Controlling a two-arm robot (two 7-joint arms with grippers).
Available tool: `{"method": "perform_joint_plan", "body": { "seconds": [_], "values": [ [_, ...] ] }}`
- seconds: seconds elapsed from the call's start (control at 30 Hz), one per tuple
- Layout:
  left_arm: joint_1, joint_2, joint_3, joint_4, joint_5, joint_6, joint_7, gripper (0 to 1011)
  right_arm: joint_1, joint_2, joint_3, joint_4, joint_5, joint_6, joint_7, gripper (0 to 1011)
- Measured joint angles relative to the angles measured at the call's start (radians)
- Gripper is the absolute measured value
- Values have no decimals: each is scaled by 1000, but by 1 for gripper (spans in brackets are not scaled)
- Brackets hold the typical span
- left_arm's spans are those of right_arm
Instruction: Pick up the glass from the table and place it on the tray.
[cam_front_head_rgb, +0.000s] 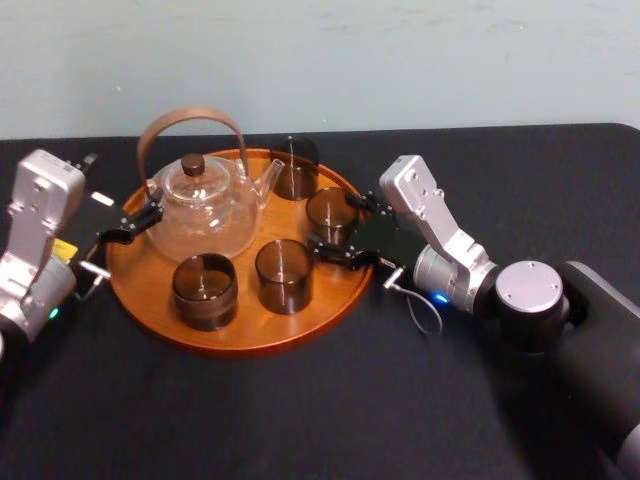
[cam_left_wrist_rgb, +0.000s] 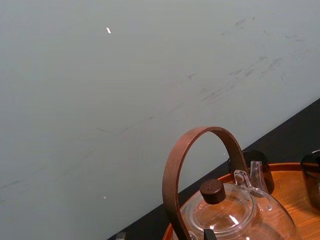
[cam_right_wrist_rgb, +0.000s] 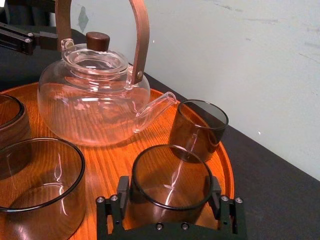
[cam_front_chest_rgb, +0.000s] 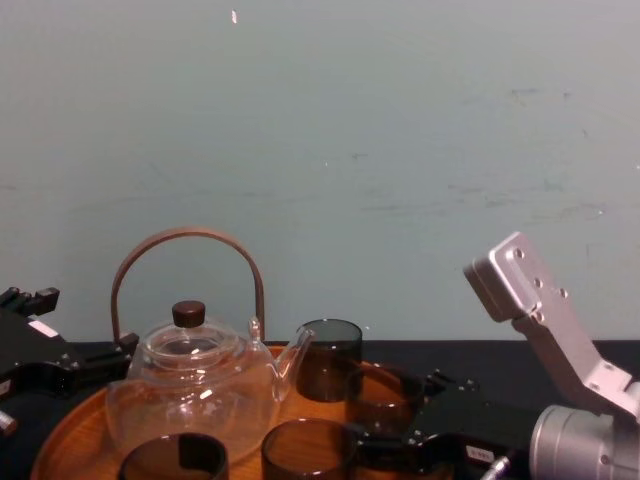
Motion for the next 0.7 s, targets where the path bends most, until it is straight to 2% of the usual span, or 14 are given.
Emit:
{"method": "perform_joint_plan", "body": {
  "seconds": [0.1,0.4,0.7],
  "values": [
    [0,0,0,0,0,0,0,1009,0,0,0,0,0,0,0,1002],
    [0,0,0,0,0,0,0,1010,-4,3,6,-6,9,3,20,1002],
    [0,0,0,0,0,0,0,1010,-17,15,6,-38,12,42,25,1002]
  ]
}}
